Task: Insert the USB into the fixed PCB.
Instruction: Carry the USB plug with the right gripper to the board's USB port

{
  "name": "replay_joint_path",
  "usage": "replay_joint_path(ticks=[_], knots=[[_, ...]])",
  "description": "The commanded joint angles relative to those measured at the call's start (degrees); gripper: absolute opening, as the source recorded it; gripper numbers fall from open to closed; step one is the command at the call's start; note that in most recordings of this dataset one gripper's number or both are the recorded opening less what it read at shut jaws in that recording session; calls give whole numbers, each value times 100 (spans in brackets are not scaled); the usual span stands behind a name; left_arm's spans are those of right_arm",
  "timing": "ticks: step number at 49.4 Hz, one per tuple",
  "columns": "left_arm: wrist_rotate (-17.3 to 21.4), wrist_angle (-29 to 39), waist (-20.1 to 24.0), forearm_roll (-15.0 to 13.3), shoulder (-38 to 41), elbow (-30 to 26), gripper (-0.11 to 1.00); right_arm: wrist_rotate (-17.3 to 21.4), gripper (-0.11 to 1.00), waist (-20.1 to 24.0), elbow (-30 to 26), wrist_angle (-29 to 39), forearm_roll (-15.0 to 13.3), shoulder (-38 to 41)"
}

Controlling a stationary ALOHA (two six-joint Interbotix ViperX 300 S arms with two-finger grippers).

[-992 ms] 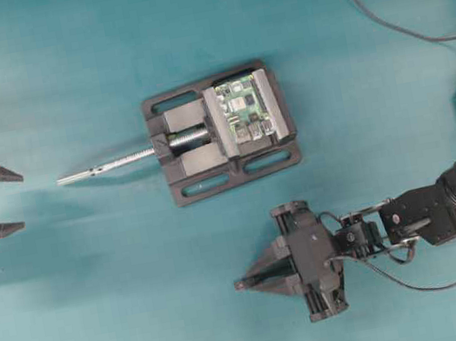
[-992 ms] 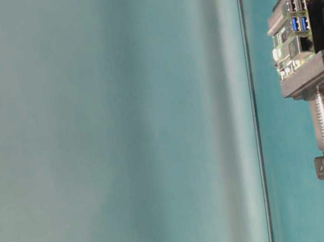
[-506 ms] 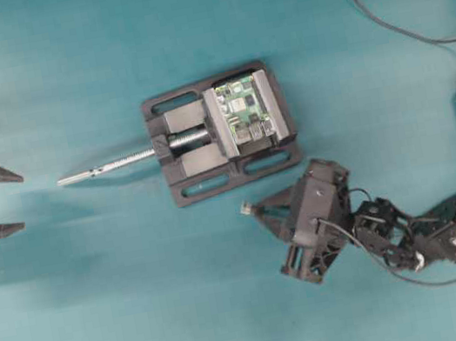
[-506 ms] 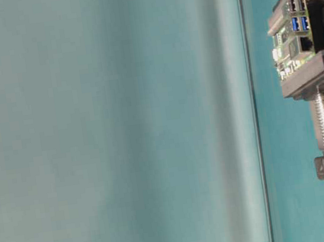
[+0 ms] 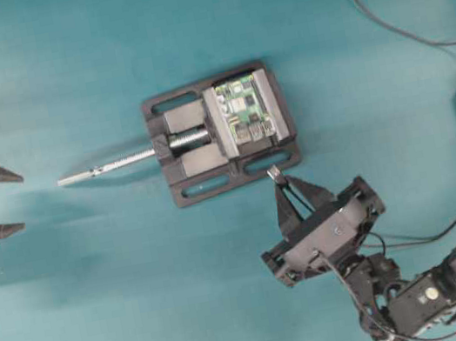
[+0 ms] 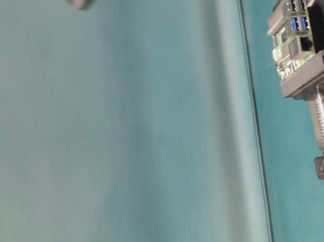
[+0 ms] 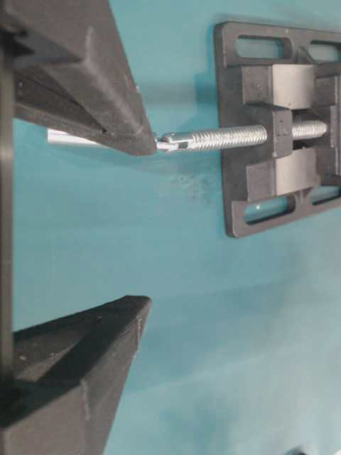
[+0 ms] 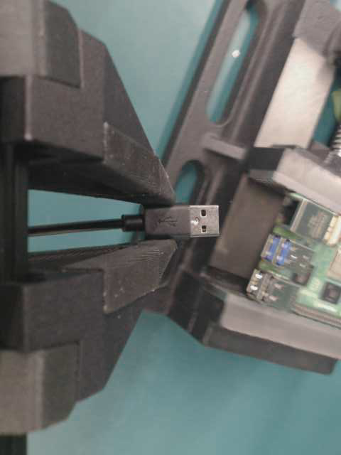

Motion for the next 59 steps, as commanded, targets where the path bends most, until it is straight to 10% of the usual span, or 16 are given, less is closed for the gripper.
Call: replay_joint_path(ticks=[1, 27, 59], knots=[[-62, -53, 18, 18, 44, -62, 96, 18, 21, -18, -123, -79, 97, 0], [-62, -53, 9, 9, 44, -62, 96, 1134, 21, -18, -70, -791, 281, 396], [-62, -44, 9, 9, 44, -70, 96, 1292, 21, -422, -519, -835, 290, 352]])
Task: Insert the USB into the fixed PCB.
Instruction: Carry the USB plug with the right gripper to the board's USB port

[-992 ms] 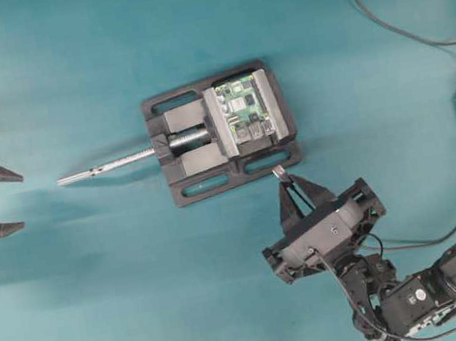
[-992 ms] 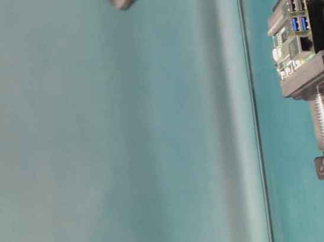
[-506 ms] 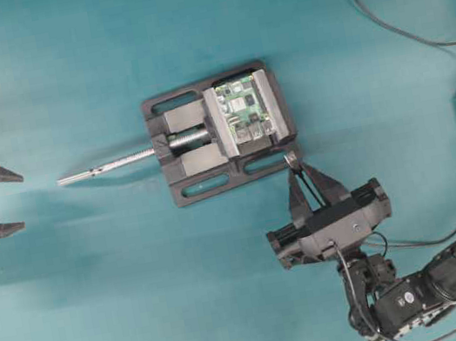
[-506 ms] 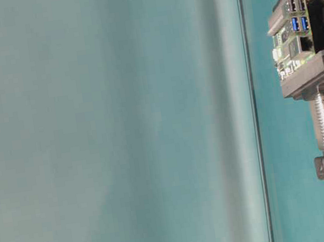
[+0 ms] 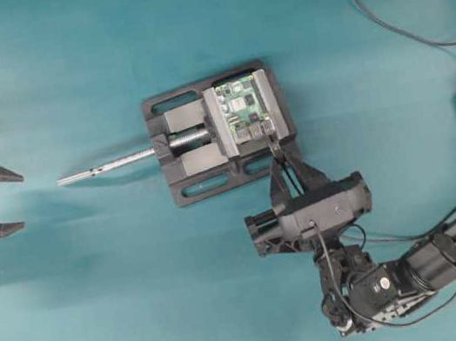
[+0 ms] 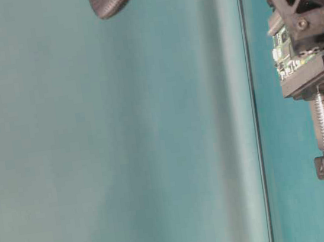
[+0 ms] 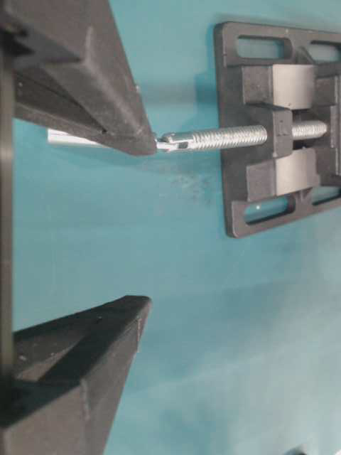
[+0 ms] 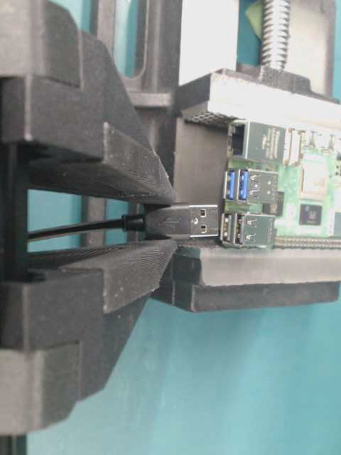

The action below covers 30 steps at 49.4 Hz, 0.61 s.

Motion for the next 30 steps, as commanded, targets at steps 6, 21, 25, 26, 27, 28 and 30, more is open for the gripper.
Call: replay_joint_path(ticks=[6, 21, 25, 26, 27, 28, 30], knots=[[-62, -53, 18, 18, 44, -62, 96, 88, 21, 0, -88, -62, 0, -132], [-62, -53, 18, 9, 44, -62, 96, 97, 21, -53, -62, -62, 9, -132], [-62, -53, 18, 18, 44, -70, 96, 97, 21, -70, -53, -70, 18, -132], [-62, -44, 18, 9, 44, -70, 96, 97, 21, -70, -53, -70, 9, -132], [-62, -53, 9, 18, 44, -62, 96, 97, 21, -79, -53, -70, 18, -132], [-62, -53, 18, 18, 44, -62, 96, 97, 21, -88, -53, -62, 18, -132], [-62, -53, 18, 18, 44, -62, 96, 105, 21, -88, -53, -62, 18, -132]])
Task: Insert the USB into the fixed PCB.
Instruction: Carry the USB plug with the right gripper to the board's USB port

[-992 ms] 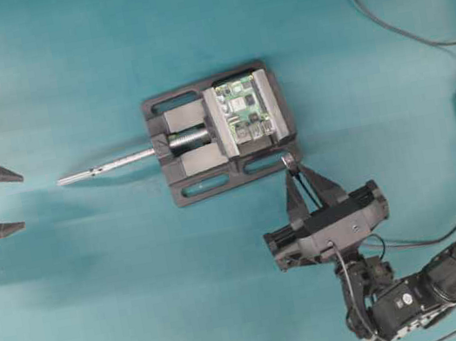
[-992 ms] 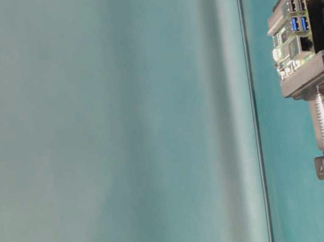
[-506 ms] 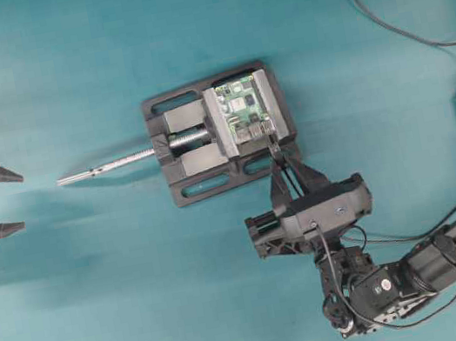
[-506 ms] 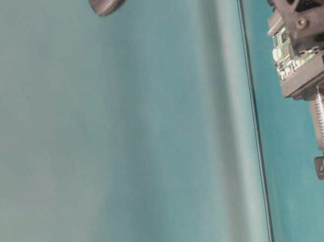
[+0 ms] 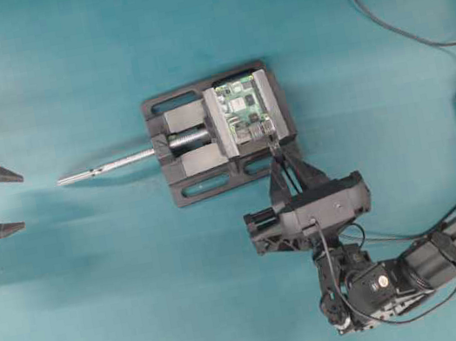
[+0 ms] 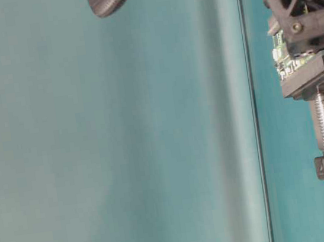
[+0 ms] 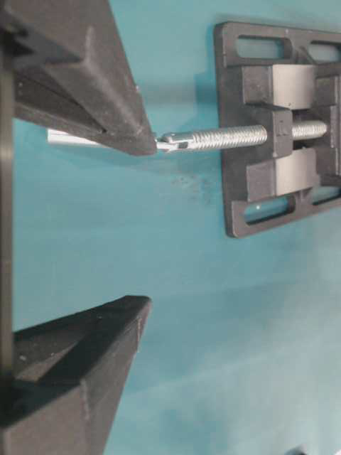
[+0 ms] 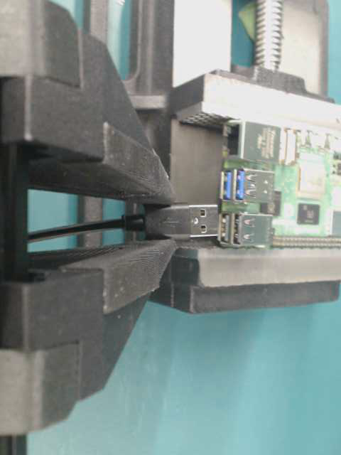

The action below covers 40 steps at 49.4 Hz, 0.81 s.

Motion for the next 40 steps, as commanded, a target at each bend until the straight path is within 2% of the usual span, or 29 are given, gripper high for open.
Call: replay_joint_path(ticks=[1, 40], knots=[[-62, -53, 9, 9, 44, -70, 96, 9, 21, -26, -44, -53, 0, -132], [-62, -53, 18, 18, 44, -70, 96, 149, 21, -97, 18, -44, 0, -132]])
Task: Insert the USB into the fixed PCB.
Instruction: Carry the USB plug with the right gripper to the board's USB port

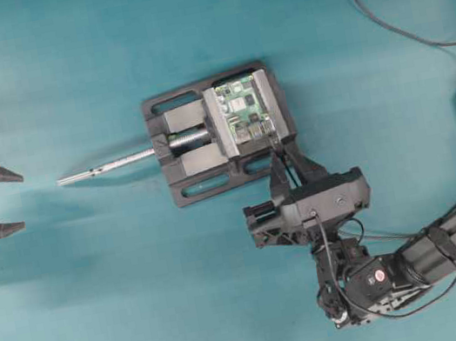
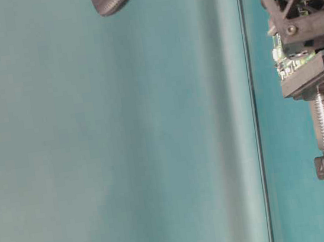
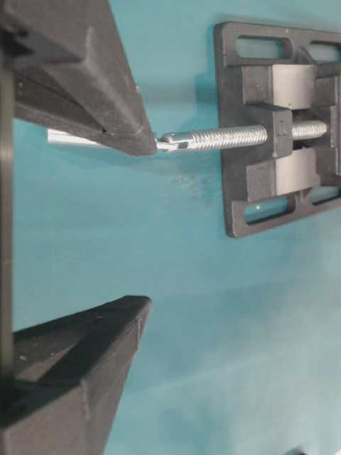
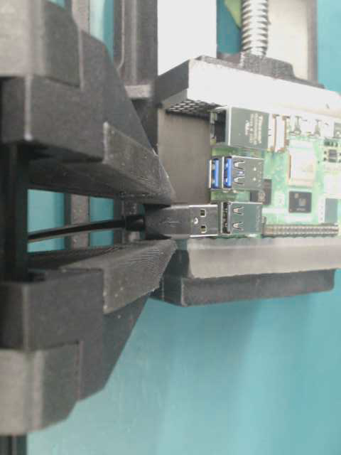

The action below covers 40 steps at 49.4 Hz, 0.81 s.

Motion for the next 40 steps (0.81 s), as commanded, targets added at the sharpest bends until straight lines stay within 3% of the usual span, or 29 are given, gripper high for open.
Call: replay_joint_path(ticks=[1, 40], knots=[[-62, -44, 0, 18, 44, -62, 96, 18, 21, -26, -44, -44, -18, -132], [-62, -53, 9, 18, 44, -62, 96, 185, 21, -79, -9, 70, -70, -88]])
